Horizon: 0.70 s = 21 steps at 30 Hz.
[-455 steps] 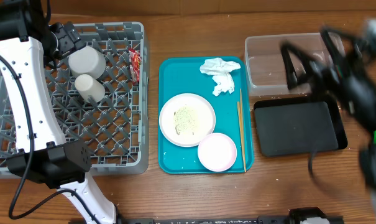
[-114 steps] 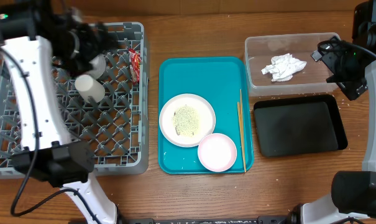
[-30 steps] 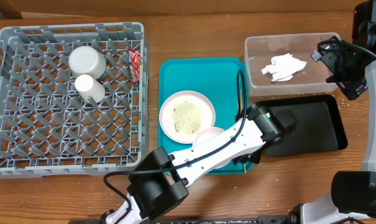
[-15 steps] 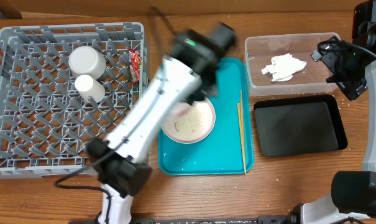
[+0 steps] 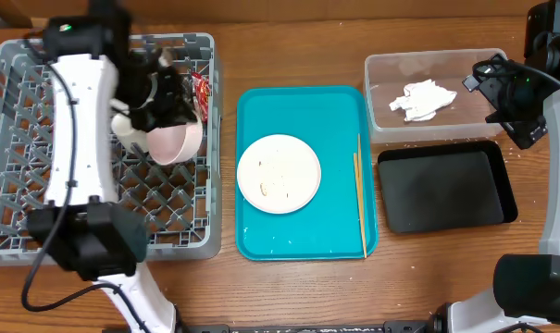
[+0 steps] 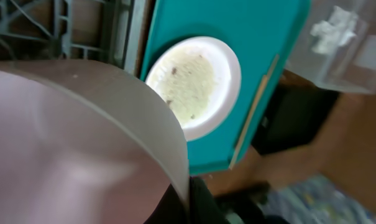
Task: Sort waste into correct bins and load items into the dishwasher
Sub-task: 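Lift the pink bowl and carry it to the dish rack, then lower the pink bowl upright-tilted into the rack's front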
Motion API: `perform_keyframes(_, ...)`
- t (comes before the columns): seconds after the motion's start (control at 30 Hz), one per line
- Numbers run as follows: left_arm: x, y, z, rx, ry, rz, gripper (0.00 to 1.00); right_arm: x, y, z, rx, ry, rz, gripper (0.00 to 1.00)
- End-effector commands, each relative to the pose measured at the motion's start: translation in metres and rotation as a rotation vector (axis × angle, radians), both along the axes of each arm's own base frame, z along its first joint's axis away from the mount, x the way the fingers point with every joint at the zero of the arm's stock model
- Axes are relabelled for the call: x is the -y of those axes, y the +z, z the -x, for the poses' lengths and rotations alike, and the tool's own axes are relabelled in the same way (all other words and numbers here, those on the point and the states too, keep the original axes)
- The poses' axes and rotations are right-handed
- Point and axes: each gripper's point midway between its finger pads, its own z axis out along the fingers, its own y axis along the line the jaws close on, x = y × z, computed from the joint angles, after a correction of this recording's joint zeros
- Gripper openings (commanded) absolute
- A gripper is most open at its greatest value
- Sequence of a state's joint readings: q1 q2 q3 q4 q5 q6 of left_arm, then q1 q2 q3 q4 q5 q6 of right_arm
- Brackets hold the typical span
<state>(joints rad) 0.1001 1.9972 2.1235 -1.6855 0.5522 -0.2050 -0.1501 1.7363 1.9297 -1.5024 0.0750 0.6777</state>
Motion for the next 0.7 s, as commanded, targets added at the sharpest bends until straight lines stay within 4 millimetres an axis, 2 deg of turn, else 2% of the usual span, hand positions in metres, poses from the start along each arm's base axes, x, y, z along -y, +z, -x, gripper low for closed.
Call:
perform_keyframes(0.0, -0.007, 0.022, 0.002, 0.138, -0.051, 0.275, 0.04, 0.001, 0.011, 0.000, 0.037, -0.005, 0.003, 1.00)
perform_keyframes(0.17, -0.056, 0.008, 0.007, 0.158, 0.059, 0.360, 0.04, 0.001, 0.011, 0.000, 0.037, -0.005, 0.003, 1.00)
perform_keyframes(0.23, -0.067, 0.000, 0.013, 0.146, 0.096, 0.400, 0.04, 0.001, 0.011, 0.000, 0.037, -0.005, 0.003, 1.00)
perform_keyframes(0.37, -0.071, -0.016, 0.024, 0.134, 0.115, 0.473, 0.04, 0.001, 0.011, 0.000, 0.036, -0.005, 0.003, 1.00)
perform_keyframes(0.67, -0.055, -0.042, 0.045, 0.130, 0.083, 0.594, 0.04, 0.001, 0.011, 0.000, 0.036, -0.005, 0.003, 1.00)
